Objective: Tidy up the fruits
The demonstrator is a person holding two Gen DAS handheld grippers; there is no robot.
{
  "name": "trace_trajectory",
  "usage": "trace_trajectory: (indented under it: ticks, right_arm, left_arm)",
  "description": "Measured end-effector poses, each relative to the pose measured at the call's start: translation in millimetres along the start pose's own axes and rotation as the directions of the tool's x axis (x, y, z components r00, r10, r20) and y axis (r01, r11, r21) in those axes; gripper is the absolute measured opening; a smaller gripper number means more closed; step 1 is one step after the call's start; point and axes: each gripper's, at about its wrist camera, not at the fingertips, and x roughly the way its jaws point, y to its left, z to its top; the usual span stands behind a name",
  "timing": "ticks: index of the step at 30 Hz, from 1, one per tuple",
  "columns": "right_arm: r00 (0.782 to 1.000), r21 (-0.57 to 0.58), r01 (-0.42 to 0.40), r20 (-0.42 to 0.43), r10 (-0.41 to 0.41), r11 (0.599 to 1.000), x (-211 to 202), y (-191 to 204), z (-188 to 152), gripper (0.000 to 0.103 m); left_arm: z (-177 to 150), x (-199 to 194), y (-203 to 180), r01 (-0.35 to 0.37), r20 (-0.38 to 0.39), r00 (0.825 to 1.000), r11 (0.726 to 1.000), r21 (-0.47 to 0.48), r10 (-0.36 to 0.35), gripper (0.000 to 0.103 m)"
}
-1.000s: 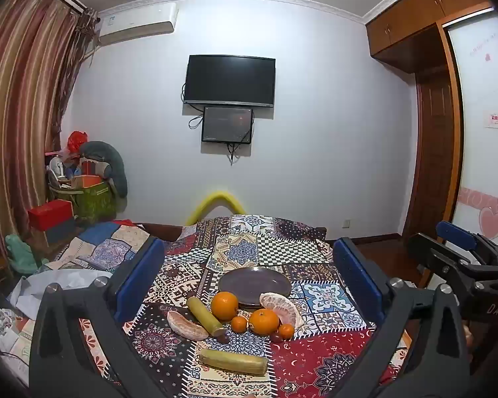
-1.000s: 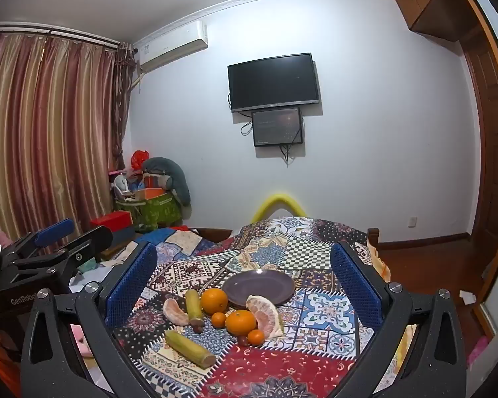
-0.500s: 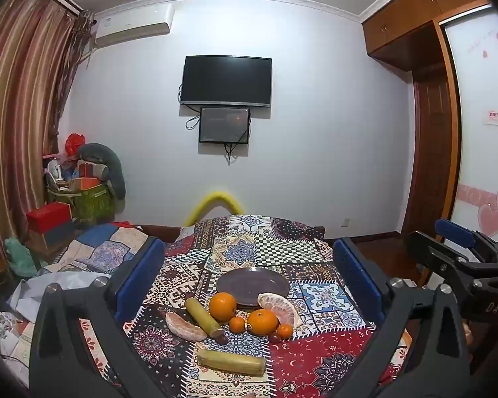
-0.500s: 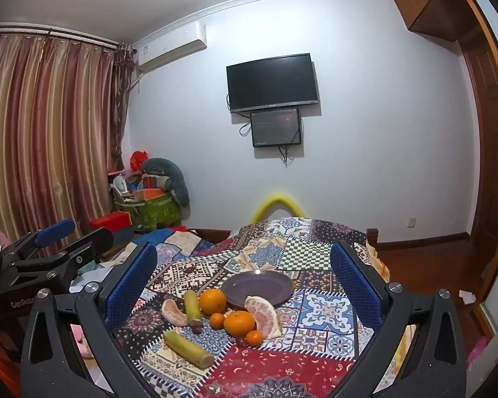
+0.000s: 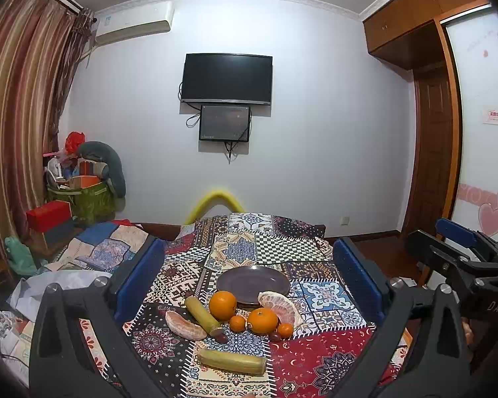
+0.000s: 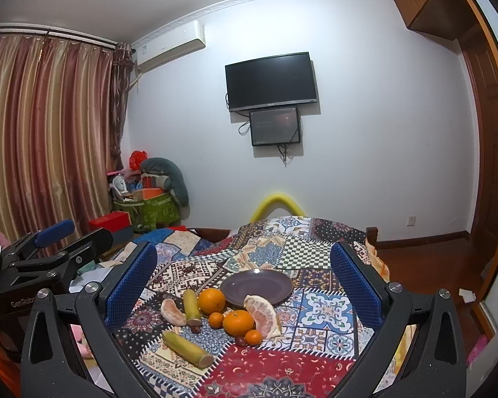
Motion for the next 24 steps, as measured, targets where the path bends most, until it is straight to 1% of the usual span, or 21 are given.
trace_trajectory:
  ticks: [6,10,14,16,19,22,24]
  right_arm:
    - [1.000,0.008,0.005,-0.015,-0.004,1.000,5,-4,-3,0.103]
    - [0.998,0.015,0.011,-0.054,-0.011,1.000,14,-9,-9,0.103]
    - [0.994,0.015,0.021,-0.110,-0.020,1.000,28,-14,-22,0.103]
    - [0.988,0.010,0.031,-0.149,-0.029,0.999,39,-17,-31,0.103]
    - [0.979,0.014,0.036,-0.203,-0.033,0.999,52,-24,-44,0.103]
    - [0.966,0.029,0.046,-0.255,-0.037,0.999,64,-33,-55,0.103]
    - [0.956,0.043,0.056,-0.290,-0.041,0.998,71,-39,-61,0.103]
  left_arm:
    - [-7,8,7,0.011,-0.029,1.000,1.000,-0.006,-0.011,0.103]
    - [-14,23,8,0.011,-0.082,0.997,1.000,-0.006,-0.012,0.103]
    - [-27,44,8,0.005,-0.165,0.986,1.000,-0.009,-0.007,0.103]
    - [-36,56,10,-0.005,-0.213,0.977,1.000,-0.010,0.003,0.102]
    - [-54,77,12,-0.028,-0.290,0.957,1.000,-0.008,0.024,0.102]
    - [-75,97,16,-0.055,-0.362,0.931,0.998,-0.013,0.047,0.102]
    - [-91,111,21,-0.075,-0.411,0.910,0.997,-0.025,0.058,0.102]
